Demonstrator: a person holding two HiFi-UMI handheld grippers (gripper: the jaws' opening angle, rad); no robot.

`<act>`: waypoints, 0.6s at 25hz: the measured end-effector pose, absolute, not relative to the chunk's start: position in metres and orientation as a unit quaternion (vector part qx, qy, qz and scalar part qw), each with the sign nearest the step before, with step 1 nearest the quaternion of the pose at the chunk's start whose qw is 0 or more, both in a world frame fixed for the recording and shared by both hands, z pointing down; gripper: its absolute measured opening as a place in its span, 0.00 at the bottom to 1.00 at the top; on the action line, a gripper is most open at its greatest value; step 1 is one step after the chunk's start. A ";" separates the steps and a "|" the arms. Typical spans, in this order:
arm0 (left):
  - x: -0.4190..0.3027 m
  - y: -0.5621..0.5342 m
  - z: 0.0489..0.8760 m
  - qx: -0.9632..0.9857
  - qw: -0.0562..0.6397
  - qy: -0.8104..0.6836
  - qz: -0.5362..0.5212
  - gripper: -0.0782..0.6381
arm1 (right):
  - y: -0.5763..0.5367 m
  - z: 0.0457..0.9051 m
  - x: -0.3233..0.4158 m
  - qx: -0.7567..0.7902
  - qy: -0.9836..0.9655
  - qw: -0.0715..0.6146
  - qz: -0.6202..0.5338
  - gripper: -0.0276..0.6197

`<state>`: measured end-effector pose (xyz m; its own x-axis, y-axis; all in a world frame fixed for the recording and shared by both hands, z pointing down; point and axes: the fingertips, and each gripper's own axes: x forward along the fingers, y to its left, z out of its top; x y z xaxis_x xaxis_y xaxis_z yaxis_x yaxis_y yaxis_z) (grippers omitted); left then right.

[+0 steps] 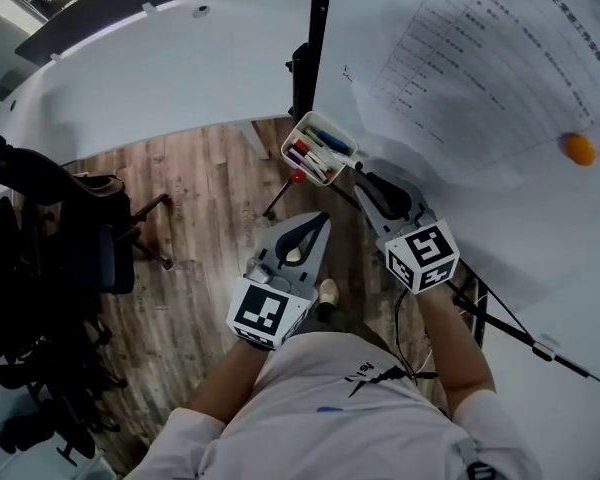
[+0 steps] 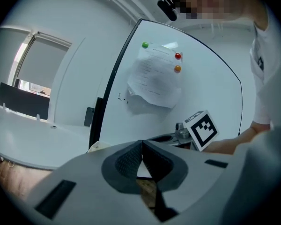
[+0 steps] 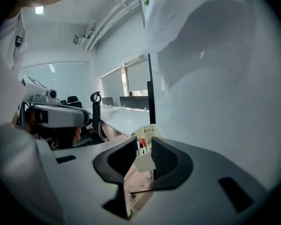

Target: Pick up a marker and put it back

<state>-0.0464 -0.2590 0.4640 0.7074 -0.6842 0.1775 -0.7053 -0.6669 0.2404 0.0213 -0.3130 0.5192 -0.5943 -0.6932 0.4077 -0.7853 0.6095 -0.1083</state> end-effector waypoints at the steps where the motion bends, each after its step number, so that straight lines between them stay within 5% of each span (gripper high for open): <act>1: -0.048 -0.264 0.467 0.912 0.151 -0.379 0.037 0.13 | -0.318 0.524 0.021 0.422 -0.879 0.170 0.145 0.18; 15: -0.059 -0.305 0.487 0.913 0.177 -0.366 0.045 0.13 | -0.353 0.560 0.017 0.445 -0.852 0.196 0.193 0.21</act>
<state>-0.0589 -0.3053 0.4865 0.7278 -0.6523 0.2115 -0.6841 -0.6695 0.2895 0.0174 -0.3531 0.5604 -0.5266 -0.6840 0.5049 -0.8346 0.5288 -0.1541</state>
